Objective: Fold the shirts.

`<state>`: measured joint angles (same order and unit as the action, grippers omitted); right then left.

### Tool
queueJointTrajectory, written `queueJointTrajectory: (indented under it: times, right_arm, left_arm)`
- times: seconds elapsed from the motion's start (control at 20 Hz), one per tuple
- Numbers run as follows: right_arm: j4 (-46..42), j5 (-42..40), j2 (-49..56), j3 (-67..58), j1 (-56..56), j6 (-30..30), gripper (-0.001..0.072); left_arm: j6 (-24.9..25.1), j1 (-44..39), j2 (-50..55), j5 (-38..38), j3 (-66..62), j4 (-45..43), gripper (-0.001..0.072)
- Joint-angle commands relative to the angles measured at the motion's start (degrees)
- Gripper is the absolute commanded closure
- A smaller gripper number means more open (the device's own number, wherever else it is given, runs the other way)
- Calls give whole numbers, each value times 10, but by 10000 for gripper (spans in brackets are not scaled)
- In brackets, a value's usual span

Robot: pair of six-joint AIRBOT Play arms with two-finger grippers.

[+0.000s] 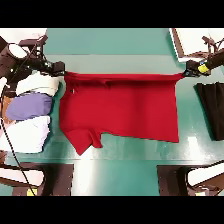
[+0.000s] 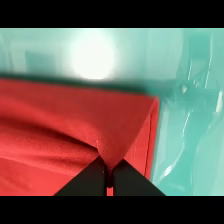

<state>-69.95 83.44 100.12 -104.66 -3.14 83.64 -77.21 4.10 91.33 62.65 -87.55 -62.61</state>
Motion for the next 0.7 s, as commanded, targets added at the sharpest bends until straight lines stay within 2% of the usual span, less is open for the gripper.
queueJointTrajectory:
  times: [0.0, 0.15, 0.25, 0.3, 0.35, 0.4, 0.5, 0.65]
  right_arm:
    - [-2, -12, -24, 75, 6, -2, 697]
    - [-1, -63, -56, 174, 13, -1, 696]
    - [10, -75, -66, 220, 14, -1, 695]
    - [20, -74, -69, 235, 14, -1, 640]
    - [30, -71, -69, 241, 12, -1, 438]
    - [30, -62, -69, 241, 7, -1, 333]
    - [28, -32, -83, 236, 5, -2, 333]
    - [29, -19, -161, 277, -5, -2, 333]
  left_arm:
    - [4, 0, 6, 42, 21, -46, 677]
    - [7, 0, 6, 40, 62, -44, 677]
    - [-10, 1, 6, 46, 81, -44, 669]
    - [-10, 1, 5, 51, 84, -48, 446]
    - [-19, 1, 5, 59, 84, -47, 187]
    - [-31, 1, 2, 70, 84, -47, 156]
    - [-36, 4, -20, 101, 84, -64, 158]
    - [-55, 16, -100, 134, 127, -131, 157]
